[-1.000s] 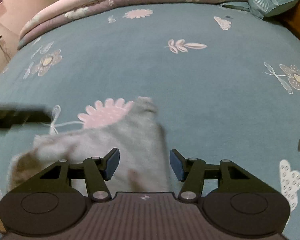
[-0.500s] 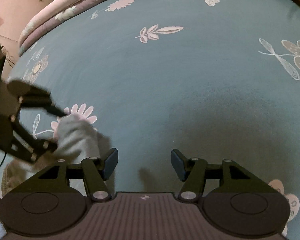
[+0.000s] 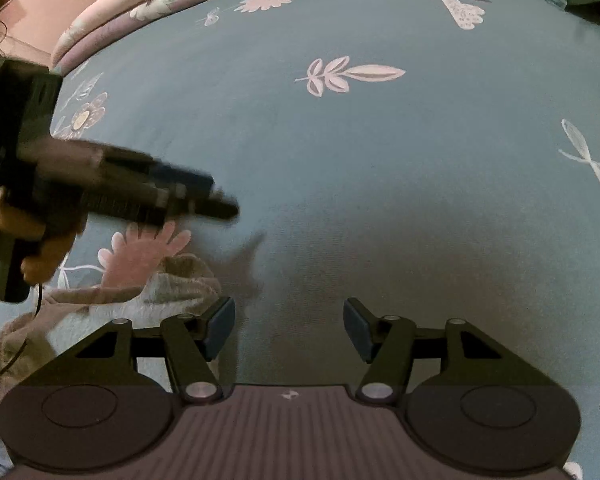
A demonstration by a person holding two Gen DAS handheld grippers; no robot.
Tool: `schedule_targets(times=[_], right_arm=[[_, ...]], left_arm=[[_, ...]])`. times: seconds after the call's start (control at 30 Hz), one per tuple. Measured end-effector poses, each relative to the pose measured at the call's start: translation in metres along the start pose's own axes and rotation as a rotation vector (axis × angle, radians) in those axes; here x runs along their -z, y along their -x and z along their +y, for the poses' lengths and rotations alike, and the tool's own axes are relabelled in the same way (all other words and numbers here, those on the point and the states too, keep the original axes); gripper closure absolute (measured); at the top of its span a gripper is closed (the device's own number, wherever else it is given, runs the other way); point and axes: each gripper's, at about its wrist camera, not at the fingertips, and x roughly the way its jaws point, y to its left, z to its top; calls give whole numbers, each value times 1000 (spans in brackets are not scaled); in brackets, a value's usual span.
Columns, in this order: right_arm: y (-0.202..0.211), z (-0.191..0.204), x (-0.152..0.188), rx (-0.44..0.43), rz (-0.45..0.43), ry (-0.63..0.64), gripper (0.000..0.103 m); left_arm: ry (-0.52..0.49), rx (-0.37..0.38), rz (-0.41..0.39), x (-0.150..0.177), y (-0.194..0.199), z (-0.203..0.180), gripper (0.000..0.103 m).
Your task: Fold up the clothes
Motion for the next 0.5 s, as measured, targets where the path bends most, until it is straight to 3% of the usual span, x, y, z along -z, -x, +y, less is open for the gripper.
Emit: schedule_targets(times=[0.07, 0.17, 0.33, 0.4, 0.5], right_arm=[[3, 1, -3, -1, -2, 15, 37], [5, 0, -7, -26, -1, 7, 36], [2, -3, -29, -181, 21, -72, 35], [-3, 0, -41, -216, 37, -74, 34], [-7, 12, -57, -220, 55, -25, 34]], left_arm=[[27, 18, 2, 3, 19, 10, 37], [81, 69, 80, 14, 35, 20, 36], [169, 323, 202, 55, 42, -2, 31], [199, 370, 258, 70, 31, -12, 30], [194, 392, 243, 76, 30, -24, 30]])
